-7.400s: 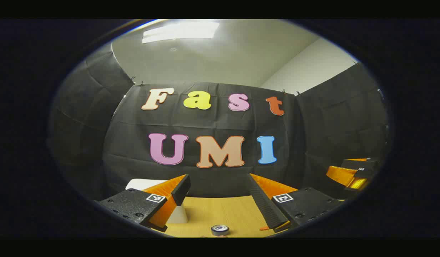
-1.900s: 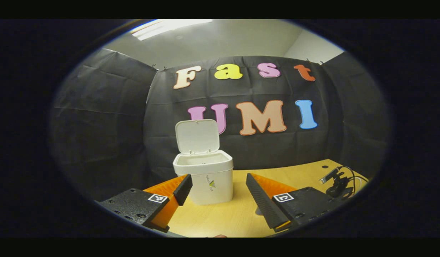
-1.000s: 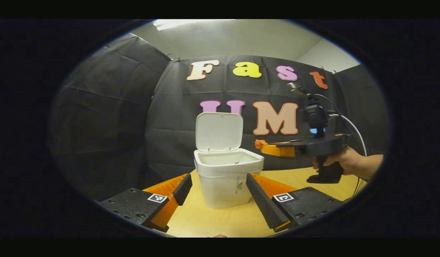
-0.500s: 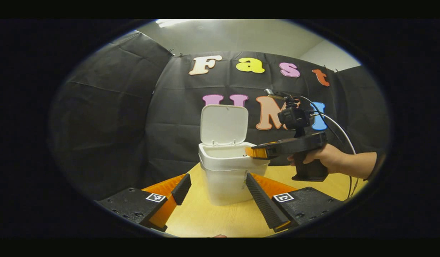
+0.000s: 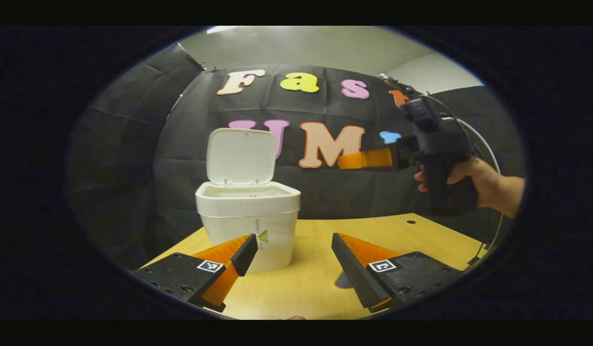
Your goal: Press the lid of the desktop garbage bin to open it, pick up the crumpled paper on the desktop and throw it into the bin, then pick up the pop can on the desktop and drop it into the bin, and finally close the garbage bin lid.
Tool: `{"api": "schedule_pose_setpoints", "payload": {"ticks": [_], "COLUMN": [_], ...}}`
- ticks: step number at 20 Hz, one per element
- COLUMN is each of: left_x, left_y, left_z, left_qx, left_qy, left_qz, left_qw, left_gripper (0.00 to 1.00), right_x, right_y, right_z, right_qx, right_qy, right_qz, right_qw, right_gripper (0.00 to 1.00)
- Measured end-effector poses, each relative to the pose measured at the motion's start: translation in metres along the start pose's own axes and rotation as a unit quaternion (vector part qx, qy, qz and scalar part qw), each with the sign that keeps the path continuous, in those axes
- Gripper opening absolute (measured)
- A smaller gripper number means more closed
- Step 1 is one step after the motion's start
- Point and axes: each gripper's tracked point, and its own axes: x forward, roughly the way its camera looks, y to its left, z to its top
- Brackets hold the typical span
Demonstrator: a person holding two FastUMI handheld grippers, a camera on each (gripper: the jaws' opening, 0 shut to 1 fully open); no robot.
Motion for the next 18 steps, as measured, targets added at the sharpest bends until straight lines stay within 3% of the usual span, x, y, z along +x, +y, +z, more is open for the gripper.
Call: {"api": "schedule_pose_setpoints", "payload": {"ticks": [5,9,13,18], "left_x": [0.022,0.044,0.061,0.082], "left_y": [-0.063,-0.086,-0.092,-0.099], "left_z": [-0.061,-0.098,-0.139,-0.183], "left_qx": [0.005,0.008,0.006,0.018], "left_qy": [0.037,0.049,0.074,0.105], "left_qz": [-0.025,-0.016,0.002,0.007], "left_qw": [0.999,0.999,0.997,0.994], "left_gripper": [0.93,0.94,0.94,0.94], "right_x": [-0.077,-0.126,-0.153,-0.162], "right_y": [-0.128,-0.196,-0.229,-0.228], "right_z": [-0.033,-0.08,-0.119,-0.149], "right_qx": [0.02,0.033,0.026,-0.002], "right_qy": [0.009,0.043,0.082,0.112], "right_qz": [-0.097,-0.15,-0.175,-0.167], "right_qw": [0.995,0.987,0.981,0.98], "right_gripper": [0.81,0.81,0.81,0.81]}}
